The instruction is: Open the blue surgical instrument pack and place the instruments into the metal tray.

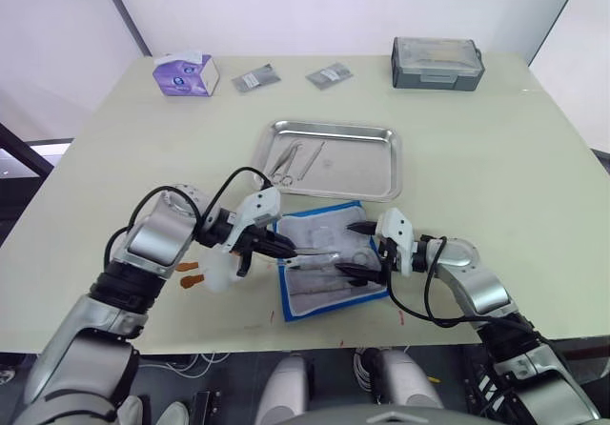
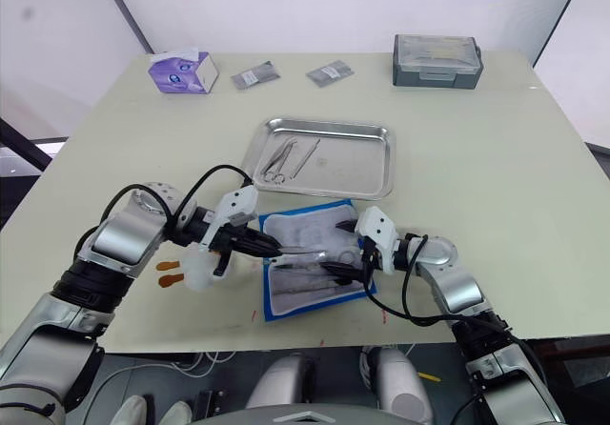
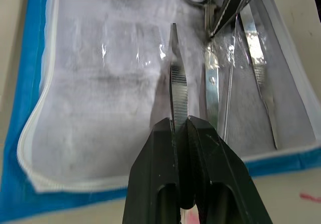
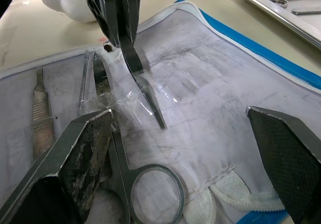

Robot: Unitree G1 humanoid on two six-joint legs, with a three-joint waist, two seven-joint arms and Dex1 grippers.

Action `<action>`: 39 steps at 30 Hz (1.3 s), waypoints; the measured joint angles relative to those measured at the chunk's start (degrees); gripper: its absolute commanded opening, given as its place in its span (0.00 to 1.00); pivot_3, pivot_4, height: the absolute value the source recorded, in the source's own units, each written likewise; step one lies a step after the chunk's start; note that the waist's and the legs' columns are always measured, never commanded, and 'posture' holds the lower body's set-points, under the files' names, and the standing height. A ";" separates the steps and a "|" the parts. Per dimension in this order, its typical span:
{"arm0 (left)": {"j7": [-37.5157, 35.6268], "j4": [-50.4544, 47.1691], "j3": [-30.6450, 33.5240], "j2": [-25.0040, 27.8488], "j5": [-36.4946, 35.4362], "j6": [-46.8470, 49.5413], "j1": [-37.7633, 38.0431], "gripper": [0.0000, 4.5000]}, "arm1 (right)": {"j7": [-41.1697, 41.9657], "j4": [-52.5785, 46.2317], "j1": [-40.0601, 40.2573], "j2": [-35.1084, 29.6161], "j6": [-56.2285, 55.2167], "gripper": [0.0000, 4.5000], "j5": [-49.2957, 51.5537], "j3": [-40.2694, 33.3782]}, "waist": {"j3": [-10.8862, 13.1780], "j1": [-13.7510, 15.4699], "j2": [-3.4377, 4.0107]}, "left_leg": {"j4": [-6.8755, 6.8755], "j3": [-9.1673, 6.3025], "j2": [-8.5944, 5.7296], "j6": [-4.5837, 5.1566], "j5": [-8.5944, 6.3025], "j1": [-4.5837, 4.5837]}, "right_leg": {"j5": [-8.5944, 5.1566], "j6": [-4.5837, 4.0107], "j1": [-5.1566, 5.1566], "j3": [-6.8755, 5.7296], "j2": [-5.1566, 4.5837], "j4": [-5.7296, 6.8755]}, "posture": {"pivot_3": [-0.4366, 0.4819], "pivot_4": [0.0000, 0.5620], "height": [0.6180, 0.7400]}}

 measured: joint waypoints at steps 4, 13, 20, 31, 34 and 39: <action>-0.80 -0.46 0.39 1.51 -0.50 0.64 0.01 0.01 | 0.02 0.00 0.00 -0.01 0.00 1.00 0.00 0.00 | 0.01 0.01 0.00 | 0.00 0.00 0.00 0.00 0.00 0.00 | 0.00 0.00 0.00 0.00 0.00 0.00 | 0.48 0.27 0.98; -3.38 -0.49 1.57 4.85 -2.14 1.47 0.06 0.01 | 0.32 0.04 -0.15 -0.09 -0.01 1.00 0.01 -0.03 | 0.07 0.00 0.00 | 0.00 0.00 0.01 0.00 0.00 -0.01 | -0.01 -0.01 -0.01 -0.01 0.01 0.00 | 0.48 0.27 0.98; -6.36 -0.16 3.65 12.88 -4.82 0.35 0.07 0.01 | 0.41 0.03 -0.22 -0.16 -0.04 1.00 0.01 -0.04 | 0.17 0.00 -0.11 | -0.01 0.00 0.03 0.00 0.00 0.00 | -0.01 -0.01 -0.01 -0.01 0.02 -0.01 | 0.48 0.27 0.98; -6.32 4.74 4.49 16.85 -13.06 -2.37 -3.32 0.01 | 0.55 0.05 -0.14 -0.27 -0.10 1.00 0.02 -0.26 | 0.21 0.29 -0.21 | 0.01 0.03 0.03 0.00 0.00 -0.01 | -0.02 -0.01 -0.01 -0.04 0.02 -0.01 | 0.48 0.27 0.98; -1.23 4.84 6.77 10.20 -13.57 1.31 -6.28 0.01 | 0.68 0.04 -0.08 -0.34 -0.18 1.00 0.02 -0.38 | 0.21 0.40 -0.24 | 0.02 -0.01 0.03 0.00 0.00 -0.02 | -0.01 0.00 0.00 -0.05 0.02 -0.02 | 0.48 0.27 0.98; 16.04 4.37 10.39 -3.86 -13.48 7.94 -11.78 0.01 | 0.87 0.02 -0.16 -0.28 -0.23 1.00 0.02 -0.25 | 0.22 0.21 -0.36 | 0.07 -0.01 0.03 0.00 0.00 -0.04 | 0.00 0.01 -0.01 -0.01 0.01 0.02 | 0.48 0.27 0.98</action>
